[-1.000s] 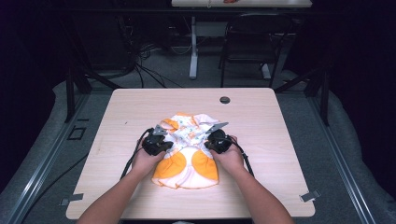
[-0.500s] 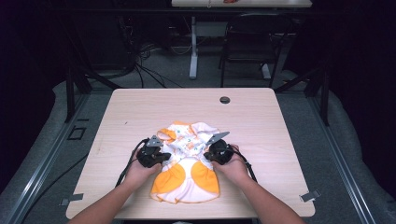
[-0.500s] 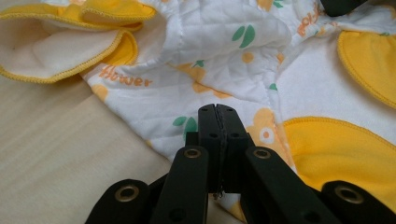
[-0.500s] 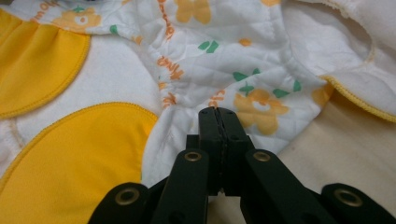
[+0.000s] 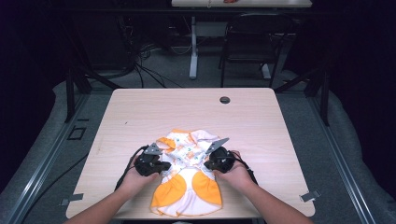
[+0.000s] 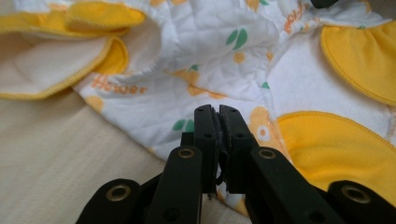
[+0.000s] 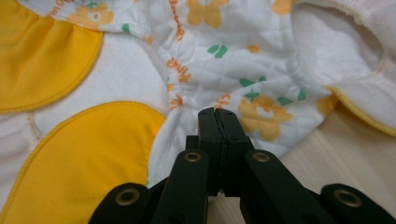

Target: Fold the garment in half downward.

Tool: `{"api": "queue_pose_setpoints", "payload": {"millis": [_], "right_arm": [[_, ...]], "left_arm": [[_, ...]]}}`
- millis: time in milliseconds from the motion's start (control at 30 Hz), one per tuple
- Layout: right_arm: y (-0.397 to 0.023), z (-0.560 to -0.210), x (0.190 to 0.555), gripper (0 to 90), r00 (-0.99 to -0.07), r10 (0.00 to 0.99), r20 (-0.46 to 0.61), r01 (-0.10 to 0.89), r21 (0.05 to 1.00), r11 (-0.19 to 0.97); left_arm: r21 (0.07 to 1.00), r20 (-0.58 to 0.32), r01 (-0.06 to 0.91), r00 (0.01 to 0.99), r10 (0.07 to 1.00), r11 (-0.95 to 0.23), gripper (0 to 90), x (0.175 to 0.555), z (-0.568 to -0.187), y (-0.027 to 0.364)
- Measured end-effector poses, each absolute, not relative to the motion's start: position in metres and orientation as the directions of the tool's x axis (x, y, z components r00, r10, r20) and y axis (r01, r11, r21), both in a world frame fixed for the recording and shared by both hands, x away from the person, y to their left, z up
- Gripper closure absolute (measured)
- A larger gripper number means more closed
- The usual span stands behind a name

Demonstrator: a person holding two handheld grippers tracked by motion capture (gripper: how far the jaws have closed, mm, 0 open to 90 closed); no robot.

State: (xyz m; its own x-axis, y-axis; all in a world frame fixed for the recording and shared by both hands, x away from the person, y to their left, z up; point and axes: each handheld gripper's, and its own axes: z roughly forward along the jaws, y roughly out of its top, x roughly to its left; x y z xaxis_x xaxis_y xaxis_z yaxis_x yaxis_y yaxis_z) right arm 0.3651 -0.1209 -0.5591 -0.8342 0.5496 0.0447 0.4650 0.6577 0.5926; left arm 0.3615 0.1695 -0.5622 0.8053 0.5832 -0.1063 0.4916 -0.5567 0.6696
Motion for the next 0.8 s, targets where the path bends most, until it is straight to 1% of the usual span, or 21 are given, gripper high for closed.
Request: {"api": "queue_pose_setpoints", "payload": {"millis": [67, 133, 167, 300, 400, 433, 567, 633, 767, 800], "right_arm": [[-0.123, -0.546, 0.369, 89.7, -0.836, 0.548, 0.031, 0.453, 0.604, 0.656], [-0.123, -0.542, 0.372, 89.6, -0.834, 0.551, 0.029, 0.452, 0.61, 0.651], [-0.124, -0.532, 0.38, 89.1, -0.833, 0.553, 0.023, 0.449, 0.612, 0.651], [-0.123, -0.522, 0.391, 88.6, -0.829, 0.559, 0.006, 0.445, 0.611, 0.654], [-0.119, -0.515, 0.405, 87.6, -0.825, 0.564, -0.019, 0.441, 0.602, 0.666], [-0.119, -0.514, 0.409, 86.9, -0.824, 0.566, -0.022, 0.442, 0.6, 0.667], [-0.114, -0.513, 0.43, 84.9, -0.814, 0.579, -0.042, 0.45, 0.586, 0.674], [-0.113, -0.515, 0.438, 84.0, -0.805, 0.593, -0.036, 0.464, 0.586, 0.665], [-0.107, -0.519, 0.455, 81.7, -0.808, 0.588, -0.027, 0.462, 0.59, 0.662], [-0.106, -0.52, 0.457, 81.4, -0.81, 0.585, -0.038, 0.455, 0.587, 0.669]], "left_arm": [[0.676, -0.091, 0.481, 0.806, 0.585, -0.558, 86.5, 0.366, -0.554, 0.171], [0.689, -0.078, 0.479, 0.795, 0.602, -0.544, 86.3, 0.373, -0.543, 0.172], [0.695, -0.078, 0.48, 0.79, 0.608, -0.535, 85.6, 0.378, -0.539, 0.173], [0.714, -0.097, 0.495, 0.771, 0.63, -0.496, 84.2, 0.397, -0.528, 0.175], [0.711, -0.09, 0.504, 0.757, 0.647, -0.491, 82.7, 0.41, -0.521, 0.172], [0.707, -0.078, 0.505, 0.752, 0.654, -0.496, 82.5, 0.416, -0.52, 0.171], [0.709, -0.08, 0.511, 0.744, 0.664, -0.487, 78.9, 0.434, -0.517, 0.167], [0.711, -0.074, 0.512, 0.736, 0.673, -0.482, 78.3, 0.443, -0.517, 0.166], [0.708, -0.063, 0.519, 0.723, 0.688, -0.48, 77.8, 0.458, -0.523, 0.164], [0.711, -0.063, 0.521, 0.716, 0.695, -0.472, 77.8, 0.461, -0.525, 0.164]]}}
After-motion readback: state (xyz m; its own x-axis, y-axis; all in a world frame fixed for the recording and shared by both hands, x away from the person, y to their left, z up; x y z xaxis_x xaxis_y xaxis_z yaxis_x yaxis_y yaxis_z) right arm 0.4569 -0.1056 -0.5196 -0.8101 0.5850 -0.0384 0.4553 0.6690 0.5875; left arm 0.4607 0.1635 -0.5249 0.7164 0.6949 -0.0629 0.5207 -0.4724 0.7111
